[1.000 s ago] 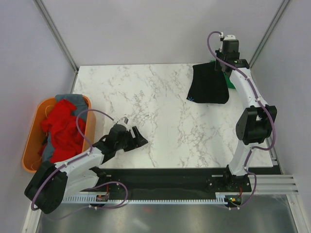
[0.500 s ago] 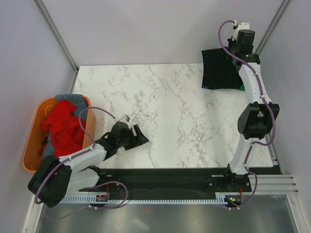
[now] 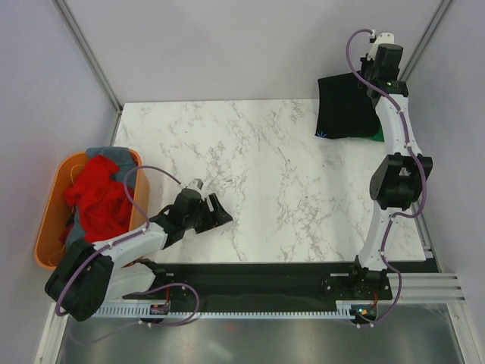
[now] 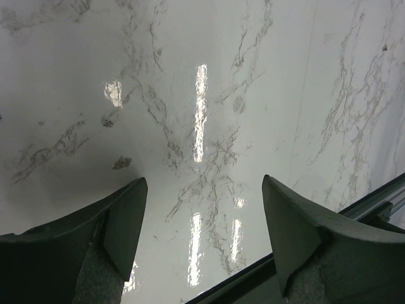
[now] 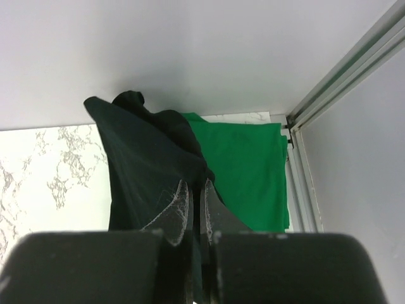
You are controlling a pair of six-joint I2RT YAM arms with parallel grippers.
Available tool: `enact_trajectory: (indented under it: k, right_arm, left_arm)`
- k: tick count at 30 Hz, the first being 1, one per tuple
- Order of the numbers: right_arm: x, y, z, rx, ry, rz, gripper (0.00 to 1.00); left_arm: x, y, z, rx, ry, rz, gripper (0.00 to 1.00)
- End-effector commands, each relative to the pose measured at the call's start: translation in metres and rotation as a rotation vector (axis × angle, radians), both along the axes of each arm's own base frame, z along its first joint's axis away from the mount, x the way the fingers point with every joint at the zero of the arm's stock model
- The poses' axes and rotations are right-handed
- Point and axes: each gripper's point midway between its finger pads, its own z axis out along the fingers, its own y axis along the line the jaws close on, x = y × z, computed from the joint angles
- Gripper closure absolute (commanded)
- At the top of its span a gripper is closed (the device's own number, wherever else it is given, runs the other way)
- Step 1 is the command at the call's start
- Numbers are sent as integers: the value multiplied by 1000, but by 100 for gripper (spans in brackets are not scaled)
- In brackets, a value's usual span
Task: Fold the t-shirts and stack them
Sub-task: Neatly place the folded tshirt to the corner, then reset both grippers
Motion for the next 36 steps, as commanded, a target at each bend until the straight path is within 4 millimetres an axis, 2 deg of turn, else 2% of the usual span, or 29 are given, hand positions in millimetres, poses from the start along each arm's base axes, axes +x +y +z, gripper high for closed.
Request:
enact_trajectory:
  k: [1,5,8,9,10,11,12,13,14,16,17,18,19,20,21,22,23,24,25,27,28,29,30,31,32,33,34,35,36]
  right_arm:
    - [15,-13,48,-8,-157,-2,100]
    - [27,-27,37,-29,-163,-34,100]
    - [37,-45,17,-28,-150,-105,100]
    - [38,-60,4,-40,-136,-194,100]
    - [39,-69,3,-42,-151,-252,85]
    - [39,-78,0,-52,-159,-306,59]
    - [34,-98,-10,-86,-155,-430,11]
    - [32,-107,-10,-101,-166,-487,2]
    - [27,-117,-10,-109,-170,-559,2]
    - [20,-125,3,-112,-195,-627,2]
    - [18,-122,-4,-61,-206,-641,2]
    - [11,-120,14,-24,-249,-652,2]
    - [8,-118,20,8,-274,-653,2]
    - [8,-111,8,66,-268,-636,2]
    - [0,-104,32,107,-312,-610,2]
    - [-3,-97,38,140,-326,-588,2]
    - [-4,-84,27,210,-312,-548,2]
    - [-15,-74,52,254,-351,-516,2]
    - [-21,-65,57,299,-357,-492,2]
    - [-40,-34,68,425,-362,-418,2]
    - [-49,-21,68,456,-345,-391,2]
    - [-59,-7,49,467,-292,-367,2]
    - [-76,21,70,485,-305,-302,2]
    - [-88,37,69,481,-282,-265,2]
    - [-100,47,47,470,-224,-249,2]
    - [-121,85,64,487,-234,-152,2]
    - [-132,101,61,488,-213,-108,2]
    - [-146,111,41,491,-160,-90,2]
    - [-165,130,53,514,-170,-33,2]
  left_arm:
    - [13,-4,13,-5,-55,-9,20]
    - [14,-5,14,-5,-56,-9,20]
    - [14,-4,14,-4,-57,-7,20]
    - [15,-4,14,-4,-59,-6,20]
    - [15,-4,14,-5,-58,-5,20]
    - [15,-4,15,-5,-60,-4,20]
    - [15,-4,15,-5,-60,-6,20]
    - [15,-4,15,-6,-61,-5,20]
    - [15,-5,16,-7,-64,-5,20]
    - [15,-4,16,-10,-67,1,20]
    - [16,-4,17,-10,-74,4,20]
    - [16,-4,17,-12,-75,2,20]
    - [16,-4,18,-14,-77,2,20]
    - [15,-4,17,-12,-75,2,20]
    - [16,-5,19,-17,-81,1,20]
    - [15,-4,18,-18,-80,0,20]
    - [15,-4,18,-20,-82,1,20]
    - [15,-4,18,-21,-83,1,20]
    - [15,-4,18,-21,-85,2,20]
    - [15,-4,19,-24,-87,1,20]
    - [14,-4,19,-25,-88,2,20]
    - [14,-4,20,-28,-89,3,20]
    - [14,-3,21,-31,-94,5,20]
    - [13,-3,21,-32,-92,5,20]
    - [13,-3,20,-32,-89,4,20]
    - [12,-4,20,-33,-86,2,19]
    - [11,-3,18,-32,-80,2,20]
    - [10,-3,18,-35,-78,3,19]
    - [9,-2,17,-35,-76,4,19]
